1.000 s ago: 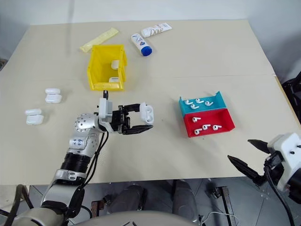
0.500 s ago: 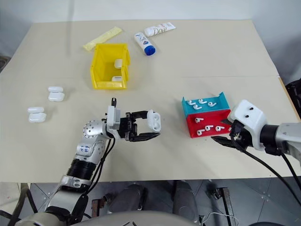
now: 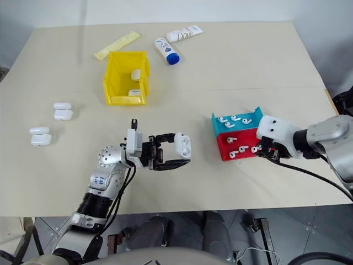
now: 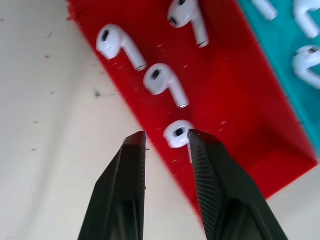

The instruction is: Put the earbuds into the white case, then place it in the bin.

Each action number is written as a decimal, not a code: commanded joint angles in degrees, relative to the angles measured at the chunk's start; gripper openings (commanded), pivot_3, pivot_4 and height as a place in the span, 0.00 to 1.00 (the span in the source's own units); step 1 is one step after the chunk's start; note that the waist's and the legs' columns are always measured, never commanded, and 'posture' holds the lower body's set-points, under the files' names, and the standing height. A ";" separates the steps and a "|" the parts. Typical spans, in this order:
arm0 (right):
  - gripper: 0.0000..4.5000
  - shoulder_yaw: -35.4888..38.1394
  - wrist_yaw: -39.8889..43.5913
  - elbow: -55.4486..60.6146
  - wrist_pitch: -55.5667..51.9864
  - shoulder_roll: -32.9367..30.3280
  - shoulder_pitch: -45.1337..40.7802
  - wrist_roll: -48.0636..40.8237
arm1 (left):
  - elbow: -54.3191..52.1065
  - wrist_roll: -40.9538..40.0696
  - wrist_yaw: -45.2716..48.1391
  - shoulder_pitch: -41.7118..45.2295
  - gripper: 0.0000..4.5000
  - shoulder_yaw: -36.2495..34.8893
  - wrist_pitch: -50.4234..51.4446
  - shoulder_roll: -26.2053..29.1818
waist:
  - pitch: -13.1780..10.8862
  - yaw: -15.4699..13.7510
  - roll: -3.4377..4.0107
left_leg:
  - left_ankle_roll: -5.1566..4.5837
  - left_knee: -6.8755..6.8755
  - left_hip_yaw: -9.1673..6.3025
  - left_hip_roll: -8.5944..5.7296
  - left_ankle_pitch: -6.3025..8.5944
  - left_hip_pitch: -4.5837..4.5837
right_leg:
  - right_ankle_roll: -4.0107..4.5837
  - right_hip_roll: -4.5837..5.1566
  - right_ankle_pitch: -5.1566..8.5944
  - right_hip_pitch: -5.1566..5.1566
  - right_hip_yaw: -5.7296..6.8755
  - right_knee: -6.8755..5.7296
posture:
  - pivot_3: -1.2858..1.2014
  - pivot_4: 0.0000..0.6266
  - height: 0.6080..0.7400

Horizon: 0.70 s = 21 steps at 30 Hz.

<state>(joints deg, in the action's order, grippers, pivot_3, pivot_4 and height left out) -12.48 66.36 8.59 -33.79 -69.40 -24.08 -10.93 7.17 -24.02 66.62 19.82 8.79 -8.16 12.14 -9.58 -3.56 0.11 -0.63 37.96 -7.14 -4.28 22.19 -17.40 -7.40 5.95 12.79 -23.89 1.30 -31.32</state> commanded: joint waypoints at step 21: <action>0.35 -3.38 5.89 -8.71 6.54 6.73 -6.01 10.16 | -6.16 -0.45 -2.62 -2.24 0.62 0.73 1.21 0.59 | 0.02 0.56 0.04 | 0.01 0.00 0.00 -0.01 0.00 -0.01 | 0.01 0.00 -0.01 -0.02 -0.02 -0.02 | 0.52 0.24 1.00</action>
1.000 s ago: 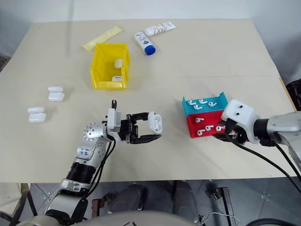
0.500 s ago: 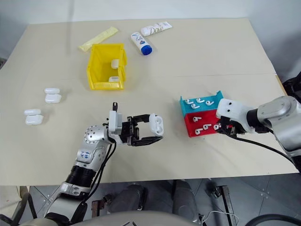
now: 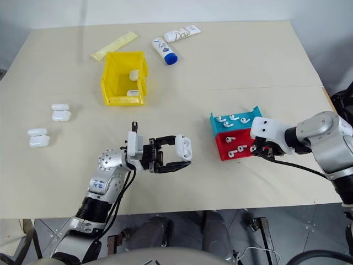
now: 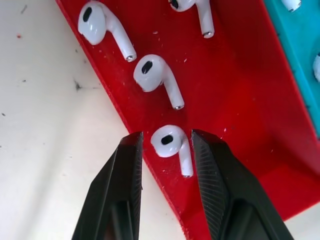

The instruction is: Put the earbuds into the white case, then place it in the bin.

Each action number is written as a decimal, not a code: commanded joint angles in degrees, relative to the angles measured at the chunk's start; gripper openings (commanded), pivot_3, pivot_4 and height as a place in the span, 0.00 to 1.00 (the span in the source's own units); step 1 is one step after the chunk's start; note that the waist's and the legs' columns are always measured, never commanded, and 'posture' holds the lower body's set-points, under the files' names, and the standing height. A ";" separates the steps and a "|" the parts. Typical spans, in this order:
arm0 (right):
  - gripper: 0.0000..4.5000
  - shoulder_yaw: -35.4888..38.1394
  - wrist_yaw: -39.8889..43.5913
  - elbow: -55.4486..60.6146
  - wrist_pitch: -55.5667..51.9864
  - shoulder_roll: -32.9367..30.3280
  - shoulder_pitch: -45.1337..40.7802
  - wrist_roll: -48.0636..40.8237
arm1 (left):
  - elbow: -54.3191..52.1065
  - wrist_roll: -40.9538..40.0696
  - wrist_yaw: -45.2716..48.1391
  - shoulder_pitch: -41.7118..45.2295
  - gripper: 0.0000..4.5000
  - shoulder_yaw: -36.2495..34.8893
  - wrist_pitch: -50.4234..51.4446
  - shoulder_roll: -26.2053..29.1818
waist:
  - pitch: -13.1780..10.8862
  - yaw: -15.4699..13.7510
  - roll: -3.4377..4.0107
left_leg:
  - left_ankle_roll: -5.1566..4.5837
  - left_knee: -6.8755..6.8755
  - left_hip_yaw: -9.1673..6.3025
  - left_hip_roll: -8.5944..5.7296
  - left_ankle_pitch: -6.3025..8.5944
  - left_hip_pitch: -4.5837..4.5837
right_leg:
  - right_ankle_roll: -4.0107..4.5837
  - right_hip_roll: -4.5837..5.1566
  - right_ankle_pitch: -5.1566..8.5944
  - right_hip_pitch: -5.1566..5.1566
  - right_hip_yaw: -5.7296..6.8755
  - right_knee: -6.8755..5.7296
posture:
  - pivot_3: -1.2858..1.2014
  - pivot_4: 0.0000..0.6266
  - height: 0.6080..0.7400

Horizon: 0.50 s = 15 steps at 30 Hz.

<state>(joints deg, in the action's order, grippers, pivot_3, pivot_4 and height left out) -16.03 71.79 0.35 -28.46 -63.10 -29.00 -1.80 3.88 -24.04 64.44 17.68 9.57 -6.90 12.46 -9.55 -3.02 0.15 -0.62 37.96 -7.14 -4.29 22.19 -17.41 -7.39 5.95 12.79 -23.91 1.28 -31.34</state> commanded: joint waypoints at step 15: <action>0.15 0.34 1.96 -2.93 2.44 2.78 -1.84 2.99 | -4.59 -0.78 -1.65 -1.31 0.62 -0.48 0.67 1.64 | 0.03 0.12 0.01 | 0.00 0.01 0.01 0.00 0.00 0.02 | 0.00 -0.01 0.00 0.00 -0.02 -0.10 | 0.52 0.24 1.00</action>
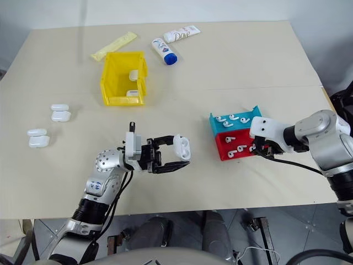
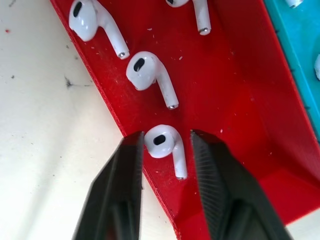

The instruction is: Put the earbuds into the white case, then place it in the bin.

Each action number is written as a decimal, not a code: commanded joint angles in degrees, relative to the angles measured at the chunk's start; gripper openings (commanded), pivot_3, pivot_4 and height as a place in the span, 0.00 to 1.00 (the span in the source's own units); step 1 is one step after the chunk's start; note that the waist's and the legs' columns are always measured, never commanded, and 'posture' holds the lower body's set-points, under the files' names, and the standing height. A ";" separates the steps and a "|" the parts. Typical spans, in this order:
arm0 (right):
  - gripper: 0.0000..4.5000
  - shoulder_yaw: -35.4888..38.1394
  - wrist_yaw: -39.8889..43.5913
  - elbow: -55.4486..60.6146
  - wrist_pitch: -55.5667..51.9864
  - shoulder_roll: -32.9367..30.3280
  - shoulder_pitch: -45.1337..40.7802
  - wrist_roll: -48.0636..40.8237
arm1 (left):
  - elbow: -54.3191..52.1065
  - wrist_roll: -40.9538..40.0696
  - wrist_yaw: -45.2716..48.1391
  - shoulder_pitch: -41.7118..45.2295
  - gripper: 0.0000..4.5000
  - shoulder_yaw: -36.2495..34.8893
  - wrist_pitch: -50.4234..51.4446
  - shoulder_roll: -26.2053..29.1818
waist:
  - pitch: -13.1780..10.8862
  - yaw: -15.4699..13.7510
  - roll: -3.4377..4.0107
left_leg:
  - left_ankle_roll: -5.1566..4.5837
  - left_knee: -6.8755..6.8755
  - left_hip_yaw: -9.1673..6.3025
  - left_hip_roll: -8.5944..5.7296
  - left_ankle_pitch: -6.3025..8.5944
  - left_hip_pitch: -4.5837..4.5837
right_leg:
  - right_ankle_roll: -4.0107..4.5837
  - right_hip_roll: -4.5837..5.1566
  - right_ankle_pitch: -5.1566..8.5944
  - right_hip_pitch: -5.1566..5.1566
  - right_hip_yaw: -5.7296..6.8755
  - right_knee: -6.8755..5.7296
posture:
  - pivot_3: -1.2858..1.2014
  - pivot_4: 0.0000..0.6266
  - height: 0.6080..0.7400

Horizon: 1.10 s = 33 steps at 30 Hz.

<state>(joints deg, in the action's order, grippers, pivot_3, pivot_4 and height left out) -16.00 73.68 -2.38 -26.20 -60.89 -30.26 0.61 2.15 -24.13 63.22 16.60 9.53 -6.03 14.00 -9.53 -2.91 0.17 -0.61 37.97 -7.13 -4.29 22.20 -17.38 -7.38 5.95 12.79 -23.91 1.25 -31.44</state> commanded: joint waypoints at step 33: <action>0.10 25.47 -25.56 34.81 -14.63 29.50 11.27 -38.38 | 21.39 -3.62 14.67 19.16 0.62 -3.35 -3.96 -9.15 | 0.03 0.06 -0.05 | -0.03 0.05 -0.08 0.00 -0.01 -0.08 | 0.01 -0.05 -0.06 -0.02 0.03 -0.11 | 0.52 0.24 1.00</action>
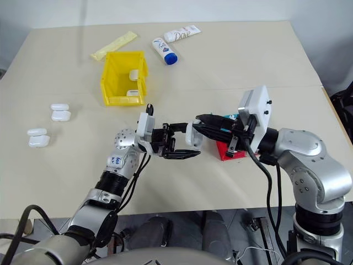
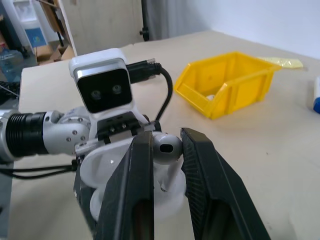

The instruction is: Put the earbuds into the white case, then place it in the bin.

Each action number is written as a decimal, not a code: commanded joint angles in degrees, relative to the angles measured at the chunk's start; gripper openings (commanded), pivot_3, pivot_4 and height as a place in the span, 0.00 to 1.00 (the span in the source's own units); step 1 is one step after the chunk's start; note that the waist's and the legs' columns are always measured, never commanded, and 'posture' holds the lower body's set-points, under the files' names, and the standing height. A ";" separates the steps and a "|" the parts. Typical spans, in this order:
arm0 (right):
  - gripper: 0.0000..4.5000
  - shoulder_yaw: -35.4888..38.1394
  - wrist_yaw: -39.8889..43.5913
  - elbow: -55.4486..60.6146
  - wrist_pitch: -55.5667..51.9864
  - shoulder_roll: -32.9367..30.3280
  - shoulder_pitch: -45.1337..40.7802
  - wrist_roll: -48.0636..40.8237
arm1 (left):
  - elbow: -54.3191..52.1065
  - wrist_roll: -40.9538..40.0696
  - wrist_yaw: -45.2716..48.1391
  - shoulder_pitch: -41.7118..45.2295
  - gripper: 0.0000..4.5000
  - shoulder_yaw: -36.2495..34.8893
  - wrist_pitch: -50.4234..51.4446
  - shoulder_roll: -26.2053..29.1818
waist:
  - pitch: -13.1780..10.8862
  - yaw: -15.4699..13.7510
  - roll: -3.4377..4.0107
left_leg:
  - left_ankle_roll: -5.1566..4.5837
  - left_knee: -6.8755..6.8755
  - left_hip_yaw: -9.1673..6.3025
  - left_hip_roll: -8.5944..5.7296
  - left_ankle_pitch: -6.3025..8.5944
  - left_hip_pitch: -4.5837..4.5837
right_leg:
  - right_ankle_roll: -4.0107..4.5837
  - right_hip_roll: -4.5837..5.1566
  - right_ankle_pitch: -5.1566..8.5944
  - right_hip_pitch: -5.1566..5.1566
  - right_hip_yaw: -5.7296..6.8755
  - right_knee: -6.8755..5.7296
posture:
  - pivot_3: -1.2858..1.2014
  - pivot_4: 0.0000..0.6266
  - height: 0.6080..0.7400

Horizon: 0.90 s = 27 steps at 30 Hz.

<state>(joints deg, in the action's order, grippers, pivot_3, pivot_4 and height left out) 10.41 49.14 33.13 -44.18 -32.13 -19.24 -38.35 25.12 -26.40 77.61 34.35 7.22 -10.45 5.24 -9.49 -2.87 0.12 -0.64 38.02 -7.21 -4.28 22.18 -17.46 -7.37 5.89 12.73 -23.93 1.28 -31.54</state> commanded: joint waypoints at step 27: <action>0.10 -5.70 2.07 -5.45 14.48 -6.21 5.98 2.20 | 2.00 -1.69 -0.69 5.15 0.62 -5.50 -1.44 -2.43 | -0.01 0.01 -0.01 | -0.01 -0.01 0.02 0.01 0.00 0.01 | 0.00 -0.06 -0.01 0.00 -0.05 0.02 | 0.52 0.24 1.00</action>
<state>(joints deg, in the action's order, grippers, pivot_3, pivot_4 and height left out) 5.91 49.67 28.55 -27.62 -36.64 -14.36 -36.09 28.65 -25.89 77.62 36.80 4.87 -9.43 3.16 -9.50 -2.86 0.11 -0.65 38.01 -7.19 -4.28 22.18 -17.45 -7.38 5.84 12.72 -23.93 1.23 -31.52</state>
